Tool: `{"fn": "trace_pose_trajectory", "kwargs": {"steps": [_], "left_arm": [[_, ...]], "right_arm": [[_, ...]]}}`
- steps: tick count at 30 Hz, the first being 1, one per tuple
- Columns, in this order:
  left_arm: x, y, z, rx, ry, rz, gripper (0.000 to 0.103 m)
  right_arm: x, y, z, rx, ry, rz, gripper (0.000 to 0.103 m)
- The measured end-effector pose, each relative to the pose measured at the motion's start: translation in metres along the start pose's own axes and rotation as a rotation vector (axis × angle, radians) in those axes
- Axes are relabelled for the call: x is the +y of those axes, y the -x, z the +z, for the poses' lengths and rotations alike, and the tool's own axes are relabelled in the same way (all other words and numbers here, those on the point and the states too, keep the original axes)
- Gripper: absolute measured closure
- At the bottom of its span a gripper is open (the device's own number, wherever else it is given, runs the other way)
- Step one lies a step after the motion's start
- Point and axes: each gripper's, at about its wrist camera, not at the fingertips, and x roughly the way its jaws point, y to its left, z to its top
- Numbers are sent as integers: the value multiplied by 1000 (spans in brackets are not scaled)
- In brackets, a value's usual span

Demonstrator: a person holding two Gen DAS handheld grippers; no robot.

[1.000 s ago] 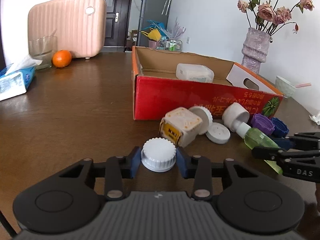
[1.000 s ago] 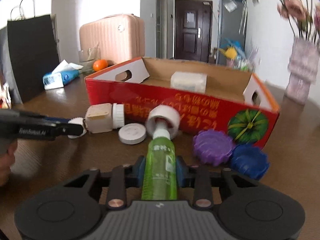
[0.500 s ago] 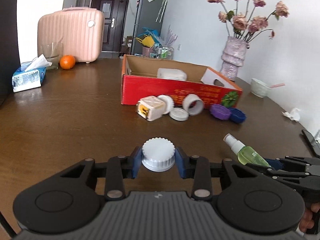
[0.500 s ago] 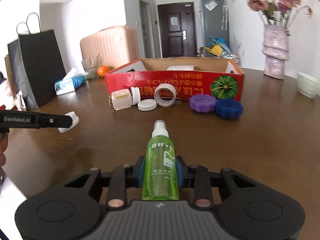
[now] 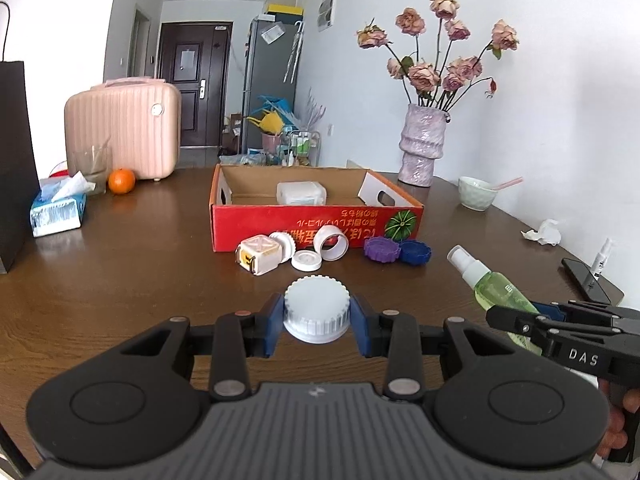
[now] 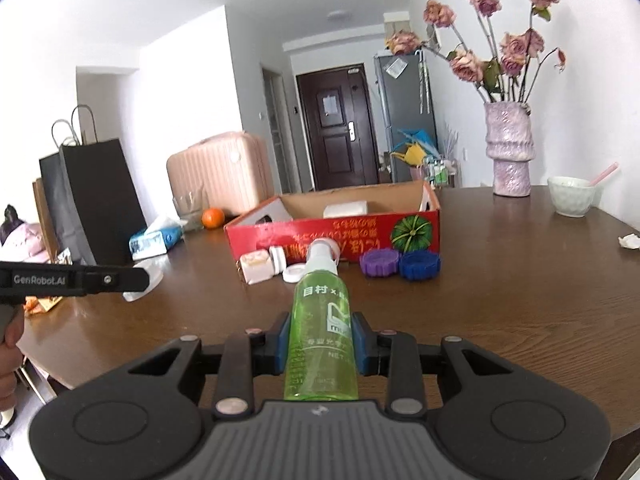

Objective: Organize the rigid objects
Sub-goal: 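Carry cap and spray bottle into the cardboard box and open both grippers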

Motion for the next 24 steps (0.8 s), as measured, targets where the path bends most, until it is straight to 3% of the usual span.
{"fn": "trace_pose_trajectory", "kwargs": {"steps": [6, 12, 19, 24], "left_arm": [[6, -20, 23, -29, -24, 16, 67], [25, -68, 69, -63, -45, 15, 67], [61, -190, 144, 22, -69, 50, 67], [80, -289, 179, 122, -52, 123, 67]], "right_arm": [[-16, -10, 18, -2, 13, -23, 73], [-31, -48, 65, -43, 58, -46, 73], [-63, -164, 142, -6, 88, -70, 73], [-69, -287, 165, 183, 285, -182, 73]]}}
